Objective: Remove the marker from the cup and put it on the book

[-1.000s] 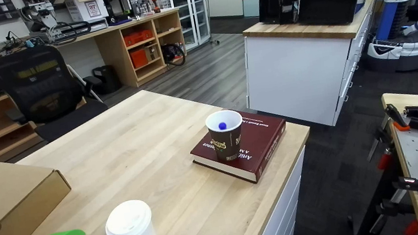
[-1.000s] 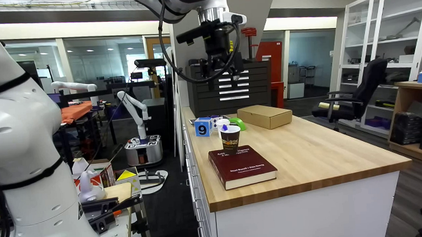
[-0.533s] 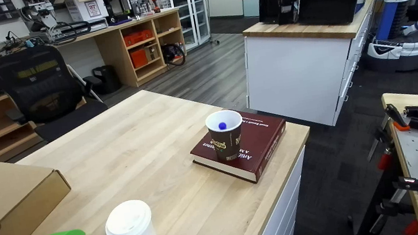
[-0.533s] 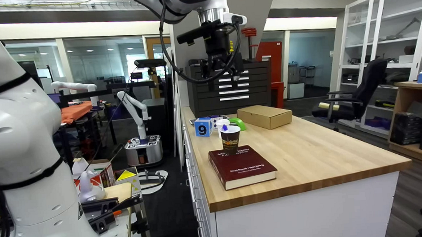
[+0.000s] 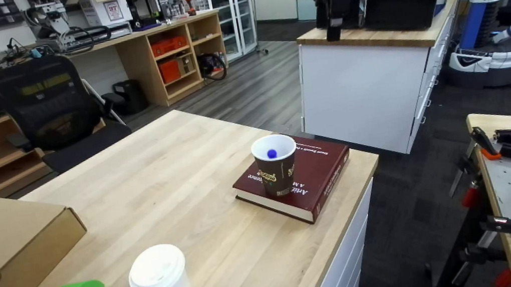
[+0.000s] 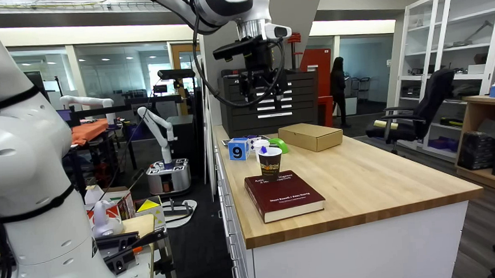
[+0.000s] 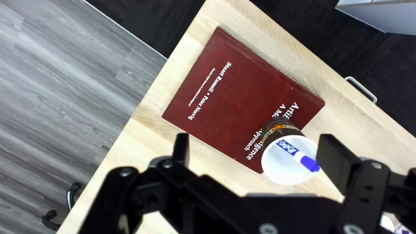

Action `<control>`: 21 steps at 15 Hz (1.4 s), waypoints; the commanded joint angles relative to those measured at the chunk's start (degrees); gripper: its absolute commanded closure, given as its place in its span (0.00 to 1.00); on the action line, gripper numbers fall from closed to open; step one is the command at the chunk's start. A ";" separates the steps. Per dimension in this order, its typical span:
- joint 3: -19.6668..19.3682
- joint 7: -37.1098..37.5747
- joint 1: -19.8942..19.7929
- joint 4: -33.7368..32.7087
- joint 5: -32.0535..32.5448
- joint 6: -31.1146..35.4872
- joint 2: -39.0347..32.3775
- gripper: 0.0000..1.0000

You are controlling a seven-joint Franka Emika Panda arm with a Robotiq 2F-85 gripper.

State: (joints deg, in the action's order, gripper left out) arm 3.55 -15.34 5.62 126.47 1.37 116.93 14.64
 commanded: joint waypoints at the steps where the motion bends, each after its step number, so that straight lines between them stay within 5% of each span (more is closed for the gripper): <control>1: 1.17 1.71 1.06 -1.56 -0.33 2.96 -3.52 0.00; 21: 7.17 1.14 4.29 -14.16 0.72 3.56 -21.32 0.00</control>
State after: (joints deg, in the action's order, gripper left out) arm 10.74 -14.25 9.87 112.41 2.09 120.64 -6.67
